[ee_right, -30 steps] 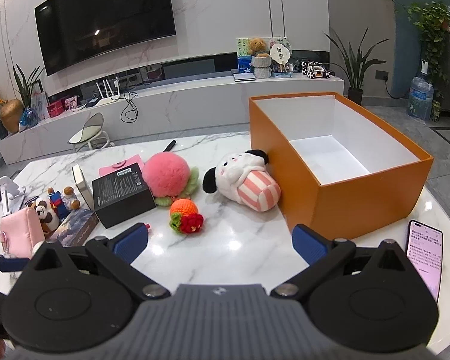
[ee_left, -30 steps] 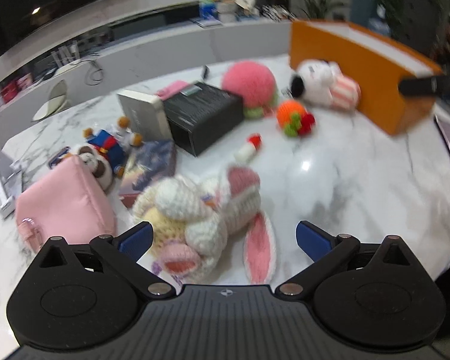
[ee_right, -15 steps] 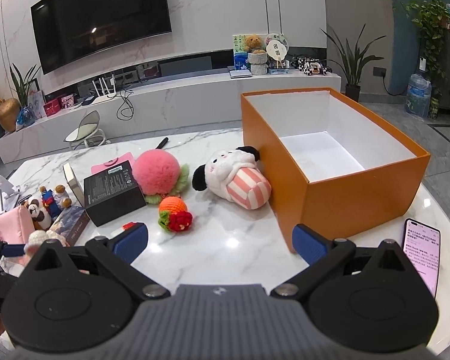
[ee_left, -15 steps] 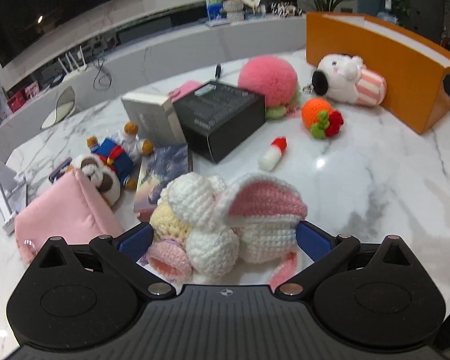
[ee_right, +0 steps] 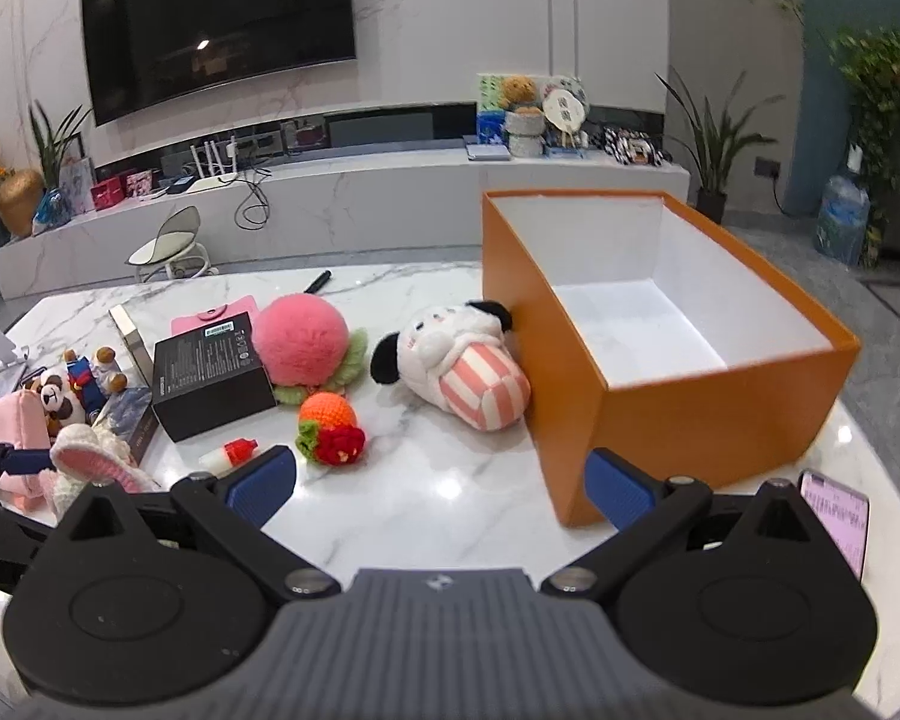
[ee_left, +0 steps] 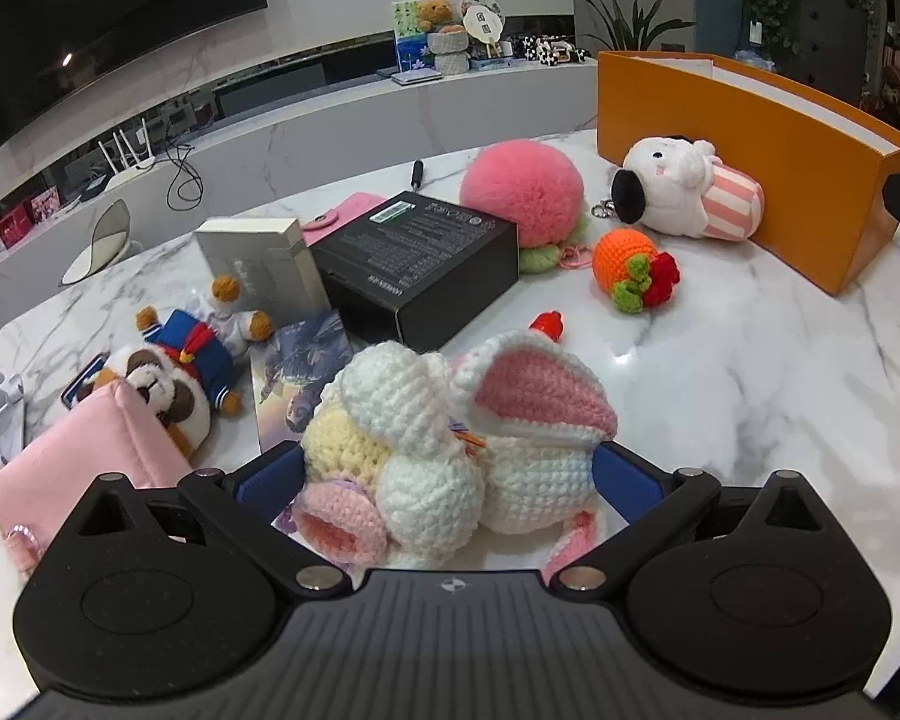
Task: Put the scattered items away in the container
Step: 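Grasp the crocheted bunny with the left tool while the right tool grasps the dog plush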
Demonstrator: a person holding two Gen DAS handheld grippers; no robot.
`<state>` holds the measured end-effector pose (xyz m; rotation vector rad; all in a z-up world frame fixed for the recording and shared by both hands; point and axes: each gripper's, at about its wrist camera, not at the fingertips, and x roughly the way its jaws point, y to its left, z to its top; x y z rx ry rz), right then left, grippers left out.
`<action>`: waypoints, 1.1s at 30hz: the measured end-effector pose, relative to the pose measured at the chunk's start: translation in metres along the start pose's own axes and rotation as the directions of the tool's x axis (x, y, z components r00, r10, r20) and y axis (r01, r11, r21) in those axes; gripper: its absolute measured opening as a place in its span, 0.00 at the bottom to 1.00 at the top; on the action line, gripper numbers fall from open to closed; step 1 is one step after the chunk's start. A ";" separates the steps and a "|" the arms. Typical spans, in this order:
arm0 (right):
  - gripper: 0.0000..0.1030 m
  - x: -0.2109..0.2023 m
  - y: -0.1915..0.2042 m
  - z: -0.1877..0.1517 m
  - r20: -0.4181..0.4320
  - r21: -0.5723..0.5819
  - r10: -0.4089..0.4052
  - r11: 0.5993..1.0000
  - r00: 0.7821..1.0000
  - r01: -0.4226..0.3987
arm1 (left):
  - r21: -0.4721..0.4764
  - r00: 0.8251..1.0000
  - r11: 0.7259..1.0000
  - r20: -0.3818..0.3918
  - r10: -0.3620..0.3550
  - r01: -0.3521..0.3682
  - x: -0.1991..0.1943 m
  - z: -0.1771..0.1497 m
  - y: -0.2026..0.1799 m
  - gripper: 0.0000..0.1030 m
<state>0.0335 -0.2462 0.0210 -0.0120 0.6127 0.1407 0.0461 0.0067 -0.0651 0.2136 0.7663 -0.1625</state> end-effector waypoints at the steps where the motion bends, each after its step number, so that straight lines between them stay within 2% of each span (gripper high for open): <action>1: 1.00 0.001 0.001 0.002 0.007 -0.018 0.002 1.000 1.000 -0.002 | -0.001 1.000 1.000 0.005 -0.002 0.002 0.001 0.000 0.000 1.00; 9: 0.98 0.033 0.007 0.025 -0.002 -0.151 0.013 0.988 1.000 -0.013 | -0.040 0.999 0.999 0.035 -0.031 0.033 0.004 0.001 0.004 1.00; 11: 0.92 0.047 0.007 0.030 -0.024 -0.176 0.031 0.984 0.999 -0.035 | -0.059 0.998 0.997 0.048 -0.040 0.043 0.003 0.001 0.006 1.00; 13: 0.76 0.061 0.008 0.032 -0.055 -0.198 0.043 0.979 0.998 -0.053 | -0.072 0.997 0.996 0.058 -0.046 0.050 0.003 0.001 0.008 1.00; 16: 0.65 0.079 0.012 0.033 -0.089 -0.232 0.048 0.970 0.995 -0.068 | -0.105 0.997 0.992 0.052 -0.059 0.065 0.005 0.002 0.012 1.00; 19: 0.66 0.091 0.019 0.032 -0.080 -0.295 0.025 0.954 0.997 -0.048 | -0.129 0.997 0.989 0.037 -0.070 0.074 0.008 0.004 0.015 1.00; 24: 0.70 0.111 0.023 0.037 -0.062 -0.373 -0.013 0.928 0.998 -0.011 | -0.111 0.997 0.991 0.034 -0.073 0.076 0.012 0.008 0.010 1.00; 27: 0.73 0.125 0.029 0.039 -0.053 -0.441 -0.036 0.898 0.998 0.009 | -0.112 0.996 0.990 0.030 -0.083 0.086 0.014 0.010 0.008 1.00; 30: 0.73 0.143 0.034 0.040 -0.052 -0.510 -0.086 0.859 0.995 0.048 | -0.116 0.996 0.989 0.024 -0.085 0.087 0.016 0.013 0.006 1.00; 32: 0.74 0.154 0.034 0.041 -0.062 -0.522 -0.121 0.850 0.991 0.071 | -0.119 0.996 0.989 0.018 -0.084 0.086 0.017 0.015 0.004 1.00; 33: 0.76 0.160 0.033 0.042 -0.070 -0.522 -0.135 0.849 0.988 0.079 | -0.119 0.996 0.989 0.011 -0.084 0.085 0.018 0.015 0.003 0.96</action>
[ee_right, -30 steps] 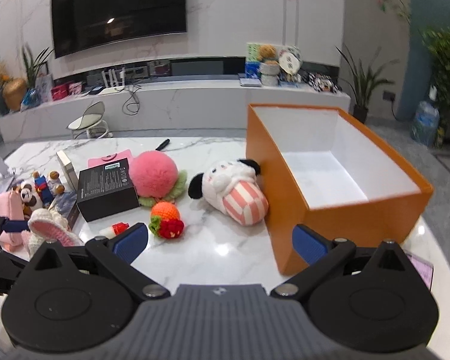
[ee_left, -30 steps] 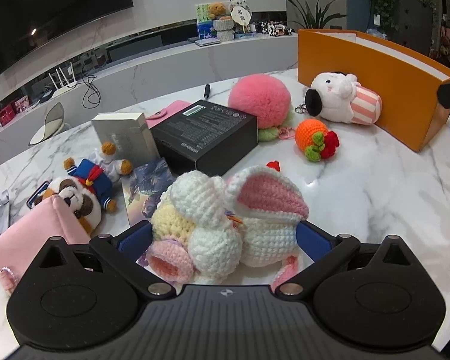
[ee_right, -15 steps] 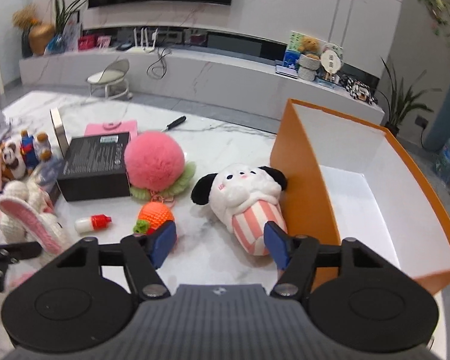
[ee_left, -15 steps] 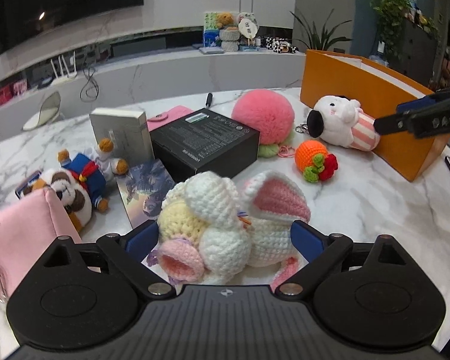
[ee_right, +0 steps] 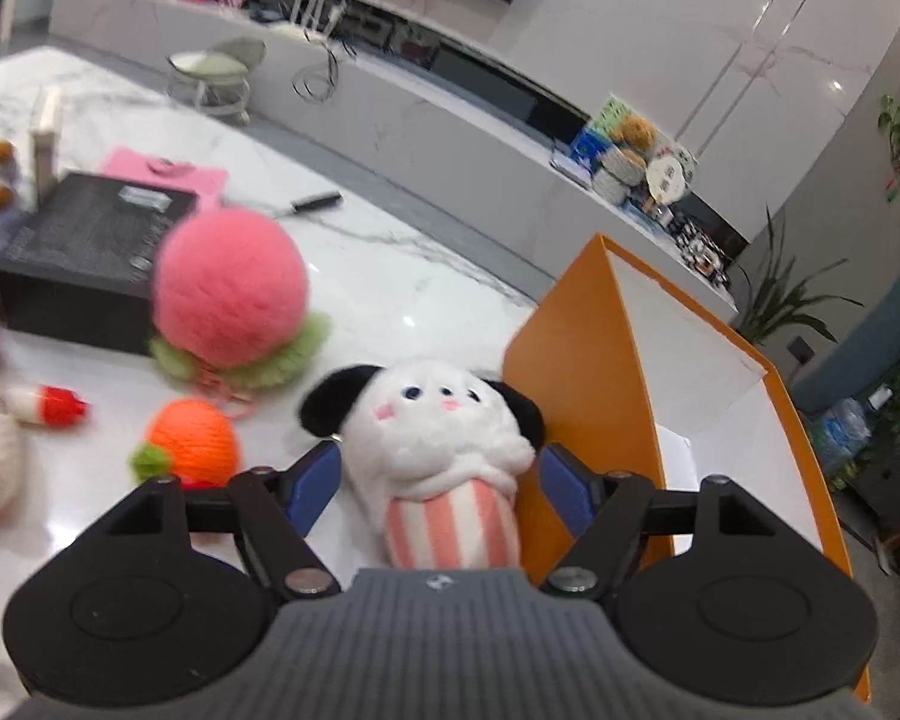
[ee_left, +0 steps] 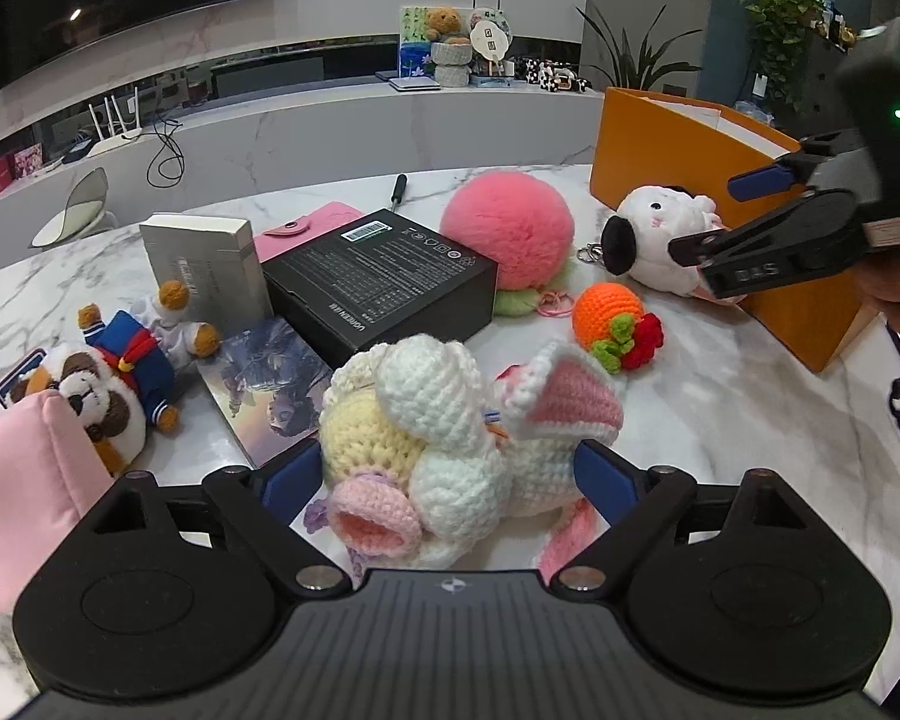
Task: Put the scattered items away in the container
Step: 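Grasp the crocheted bunny with the left tool while the right tool grasps the dog plush, then lift the bunny with the left tool while the right tool lifts the dog plush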
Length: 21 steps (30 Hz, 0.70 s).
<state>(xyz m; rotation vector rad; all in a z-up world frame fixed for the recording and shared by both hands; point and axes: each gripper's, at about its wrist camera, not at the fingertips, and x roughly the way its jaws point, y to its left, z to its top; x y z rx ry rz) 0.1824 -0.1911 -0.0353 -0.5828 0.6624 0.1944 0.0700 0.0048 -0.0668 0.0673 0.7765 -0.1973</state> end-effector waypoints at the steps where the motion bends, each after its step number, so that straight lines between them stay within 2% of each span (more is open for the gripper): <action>1: 0.79 0.006 -0.001 0.001 -0.015 0.002 -0.008 1.000 1.000 0.008 | 0.001 1.000 1.000 -0.009 0.001 -0.001 0.002 0.000 -0.001 0.88; 4: 0.85 0.018 0.001 0.002 -0.021 -0.044 -0.036 0.998 0.999 0.035 | -0.011 0.998 1.000 -0.060 -0.012 0.012 0.010 -0.001 -0.002 0.71; 6: 0.86 0.024 0.005 0.003 -0.026 -0.071 -0.034 0.997 0.999 0.032 | -0.017 0.996 1.000 -0.088 -0.023 0.022 0.014 -0.003 -0.003 0.69; 8: 0.86 0.031 0.010 0.002 -0.037 -0.109 -0.034 0.994 0.999 0.030 | -0.007 0.996 1.000 -0.090 -0.023 0.022 0.015 -0.004 -0.005 0.68; 11: 0.91 0.039 0.020 -0.002 -0.053 -0.185 -0.058 0.982 0.997 0.047 | -0.011 0.996 1.000 -0.086 -0.024 0.023 0.014 -0.005 -0.005 0.65; 14: 0.83 0.038 0.019 -0.003 -0.040 -0.194 -0.083 0.978 0.996 0.073 | -0.016 0.996 1.000 -0.087 -0.027 0.026 0.013 -0.004 -0.004 0.61; 16: 0.67 0.033 0.015 -0.003 -0.038 -0.181 -0.053 0.983 0.998 0.045 | -0.015 0.996 0.999 -0.087 -0.030 0.029 0.013 -0.003 -0.004 0.59; 21: 0.65 0.027 0.008 -0.003 -0.062 -0.129 -0.008 0.992 0.998 0.000 | -0.012 0.996 0.999 -0.087 -0.031 0.030 0.013 -0.003 -0.004 0.58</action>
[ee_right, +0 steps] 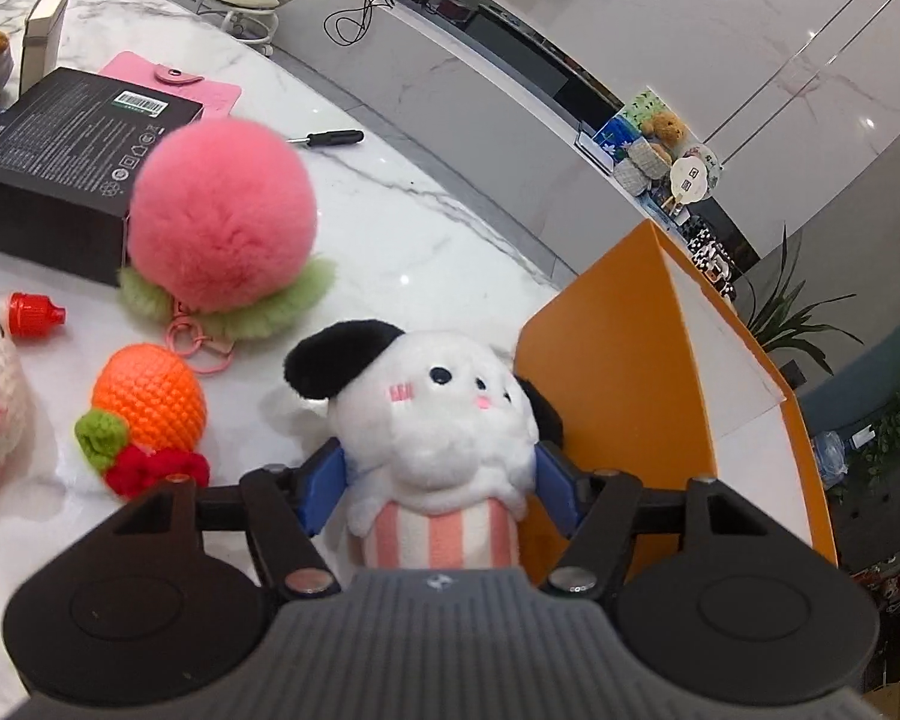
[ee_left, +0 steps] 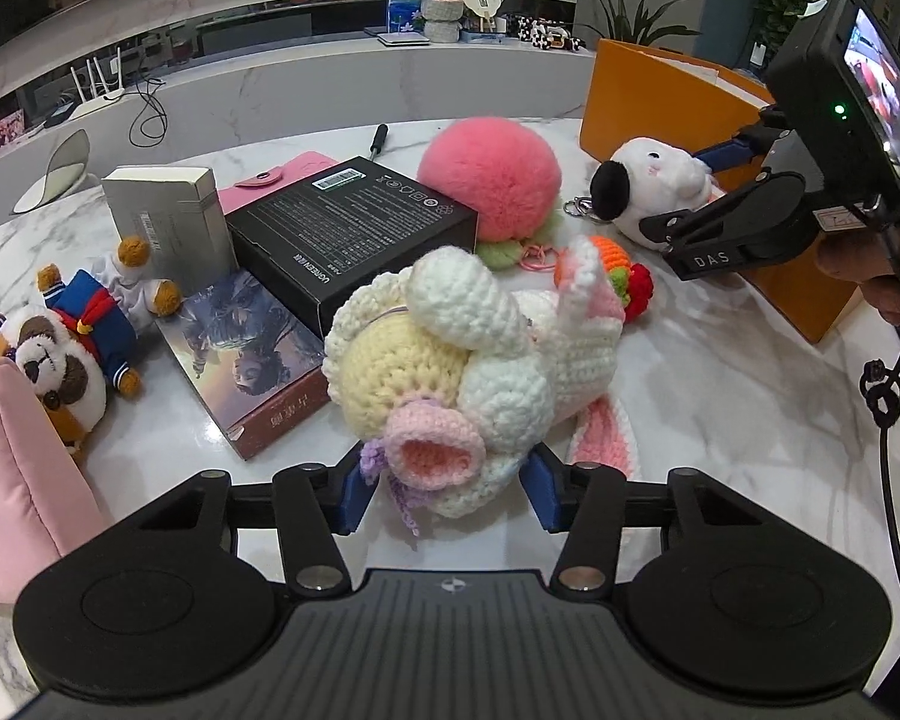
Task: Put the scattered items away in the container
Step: 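Lift the bunny with the left tool while the right tool lifts the dog plush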
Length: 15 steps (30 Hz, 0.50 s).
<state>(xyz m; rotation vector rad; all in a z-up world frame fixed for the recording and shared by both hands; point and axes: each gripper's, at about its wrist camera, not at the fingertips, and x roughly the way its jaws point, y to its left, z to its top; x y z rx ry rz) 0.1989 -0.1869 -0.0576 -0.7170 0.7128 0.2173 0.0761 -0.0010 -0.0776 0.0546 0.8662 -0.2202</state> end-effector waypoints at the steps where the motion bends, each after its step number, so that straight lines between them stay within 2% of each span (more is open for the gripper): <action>1: 0.64 -0.001 -0.003 0.000 -0.005 0.016 0.013 1.000 1.000 -0.013 | 0.000 1.000 1.000 0.000 0.000 0.000 0.000 0.000 0.000 0.58; 4: 0.63 -0.011 -0.016 0.000 -0.020 0.122 0.109 0.987 0.994 -0.106 | -0.002 1.000 1.000 0.004 0.000 0.000 -0.001 0.001 0.001 0.57; 7: 0.63 -0.028 -0.026 -0.002 -0.019 0.227 0.210 0.953 0.977 -0.201 | -0.005 1.000 1.000 0.006 -0.001 0.001 -0.001 0.002 0.002 0.57; 12: 0.63 -0.052 -0.021 -0.019 -0.027 0.295 0.337 0.902 0.941 -0.314 | -0.013 1.000 1.000 0.021 -0.018 0.018 -0.003 0.004 0.001 0.57; 15: 0.64 -0.051 -0.012 -0.022 -0.037 0.299 0.364 0.893 0.931 -0.337 | -0.021 0.999 0.999 0.029 -0.044 0.045 -0.002 0.004 0.001 0.65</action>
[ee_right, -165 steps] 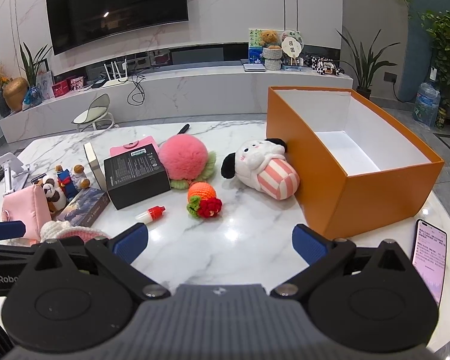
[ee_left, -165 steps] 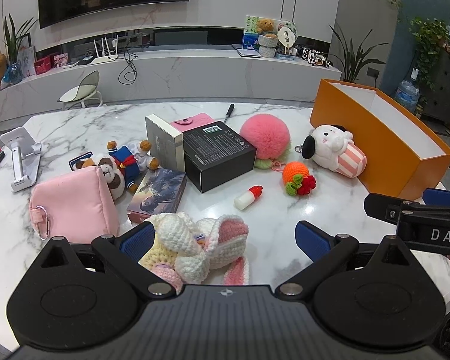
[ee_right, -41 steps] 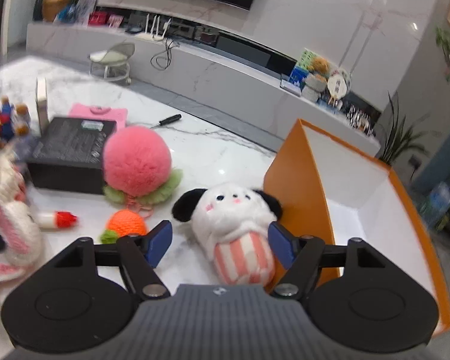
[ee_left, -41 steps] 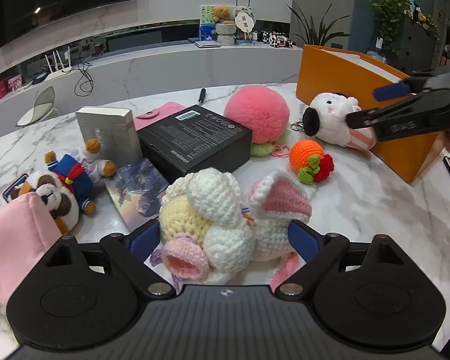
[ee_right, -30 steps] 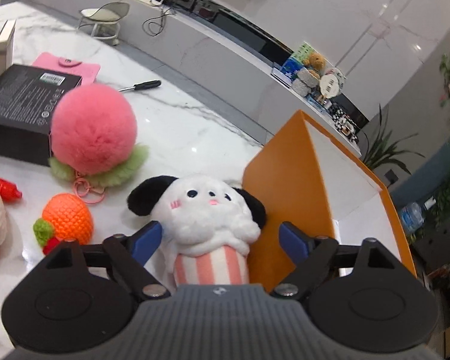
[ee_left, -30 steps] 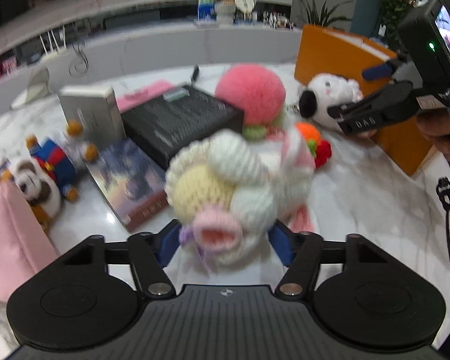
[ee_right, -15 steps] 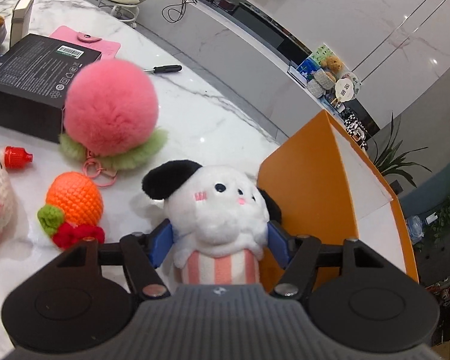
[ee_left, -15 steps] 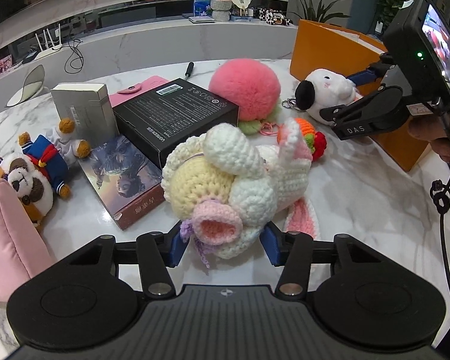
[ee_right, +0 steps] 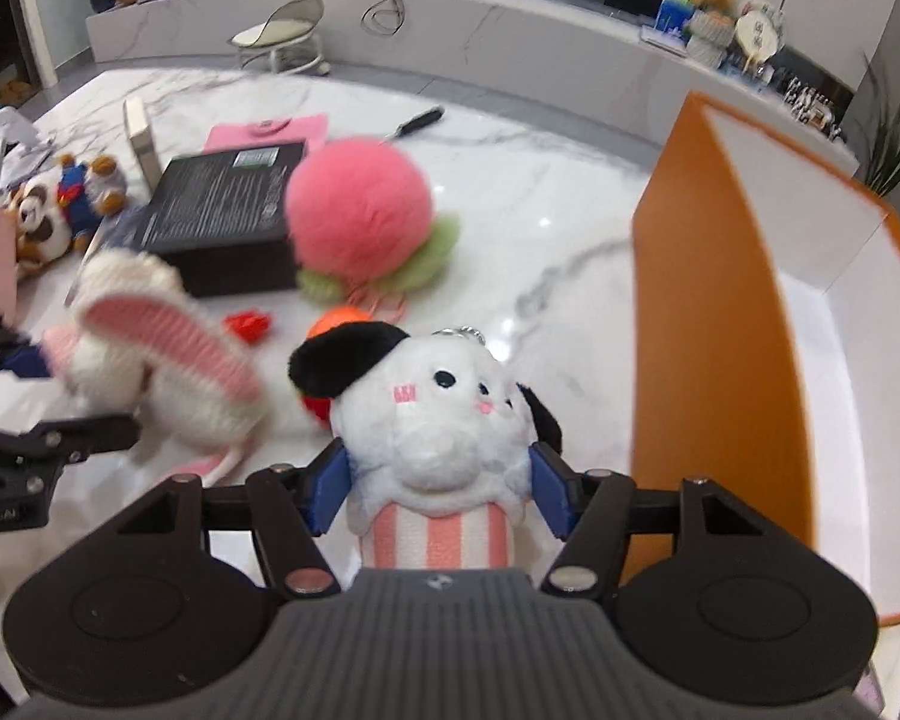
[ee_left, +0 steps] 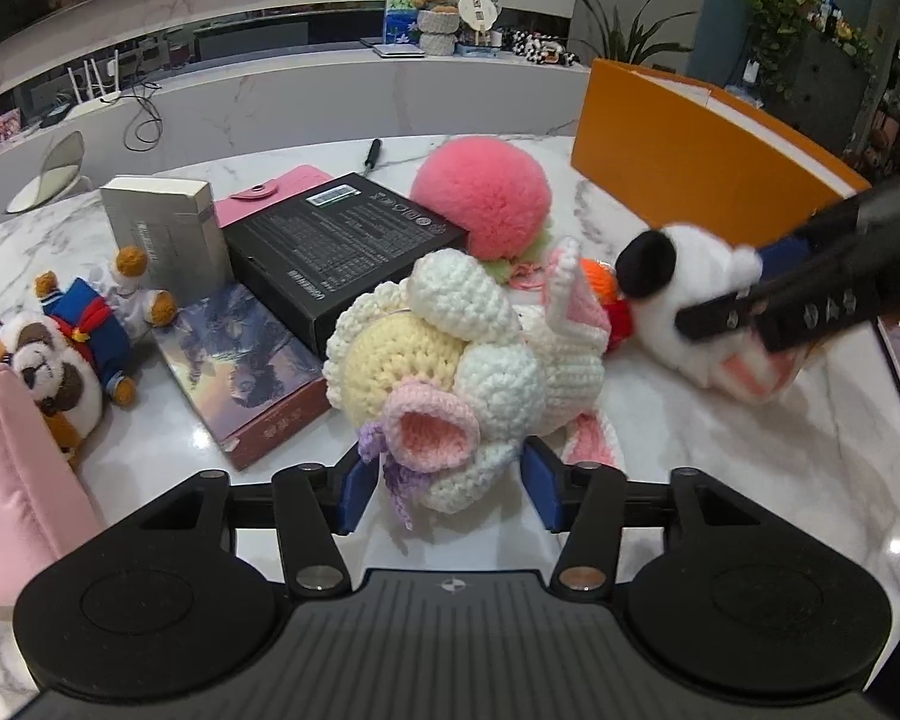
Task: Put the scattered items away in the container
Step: 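Lift the bunny with the left tool while the right tool lifts the dog plush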
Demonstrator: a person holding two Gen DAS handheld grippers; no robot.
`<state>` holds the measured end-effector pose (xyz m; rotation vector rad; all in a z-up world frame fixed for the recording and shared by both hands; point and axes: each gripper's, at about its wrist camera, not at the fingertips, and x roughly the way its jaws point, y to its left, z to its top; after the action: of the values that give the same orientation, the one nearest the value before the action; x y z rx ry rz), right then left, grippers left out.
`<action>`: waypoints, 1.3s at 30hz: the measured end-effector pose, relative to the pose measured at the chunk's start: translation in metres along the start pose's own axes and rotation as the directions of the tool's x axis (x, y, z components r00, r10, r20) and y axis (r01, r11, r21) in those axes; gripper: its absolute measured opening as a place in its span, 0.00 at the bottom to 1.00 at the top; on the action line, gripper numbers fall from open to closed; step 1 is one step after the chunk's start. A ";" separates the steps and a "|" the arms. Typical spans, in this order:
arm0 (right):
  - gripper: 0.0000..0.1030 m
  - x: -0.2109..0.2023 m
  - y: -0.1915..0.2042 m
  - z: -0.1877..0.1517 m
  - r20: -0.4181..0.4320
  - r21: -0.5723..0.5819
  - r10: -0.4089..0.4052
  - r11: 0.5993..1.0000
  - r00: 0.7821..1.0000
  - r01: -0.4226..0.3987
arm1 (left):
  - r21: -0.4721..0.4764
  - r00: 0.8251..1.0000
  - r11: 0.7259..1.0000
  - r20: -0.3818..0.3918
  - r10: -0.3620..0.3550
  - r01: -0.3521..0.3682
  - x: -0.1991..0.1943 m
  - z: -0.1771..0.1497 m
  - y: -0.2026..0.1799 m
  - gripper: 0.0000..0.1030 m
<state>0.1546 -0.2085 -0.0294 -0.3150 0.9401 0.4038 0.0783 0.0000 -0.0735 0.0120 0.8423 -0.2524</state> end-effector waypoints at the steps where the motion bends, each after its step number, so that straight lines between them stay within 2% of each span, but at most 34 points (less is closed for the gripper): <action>1: 0.64 0.000 0.001 0.000 0.001 0.002 0.000 1.000 1.000 0.000 | -0.003 1.000 1.000 0.001 -0.005 0.005 0.001 0.000 0.000 0.66; 6: 0.67 0.003 0.002 0.000 0.004 -0.003 0.001 1.000 1.000 -0.001 | -0.010 1.000 1.000 0.010 -0.006 0.006 0.008 0.001 -0.001 0.79; 9: 0.67 0.004 0.000 0.001 0.005 -0.005 0.002 1.000 1.000 -0.002 | 0.002 1.000 1.000 0.020 0.014 -0.014 0.010 0.002 -0.002 0.80; 13: 0.67 0.002 -0.003 0.000 0.005 -0.001 0.008 1.000 1.000 -0.008 | -0.004 0.999 1.000 0.043 0.018 -0.017 0.006 0.003 0.000 0.50; 20: 0.66 -0.001 -0.005 0.000 0.003 0.009 0.012 1.000 1.000 -0.012 | -0.014 0.999 1.000 0.050 0.012 -0.012 0.000 0.003 0.004 0.38; 28: 0.65 -0.018 -0.004 0.004 0.037 0.017 0.026 0.999 0.999 -0.027 | -0.023 0.998 1.000 0.067 0.021 -0.019 -0.010 0.003 0.006 0.35; 35: 0.65 -0.051 -0.008 0.008 0.113 0.046 0.061 0.997 0.992 -0.066 | -0.019 0.987 0.999 0.157 0.037 -0.034 -0.045 0.006 0.004 0.34; 39: 0.64 -0.081 -0.018 0.018 0.187 0.062 0.068 0.995 0.980 -0.080 | 0.012 0.978 0.998 0.202 0.059 -0.062 -0.066 0.018 -0.006 0.34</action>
<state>0.1334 -0.2323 0.0490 -0.1759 0.7834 0.4596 0.0479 0.0070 -0.0122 0.0286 0.6364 -0.2003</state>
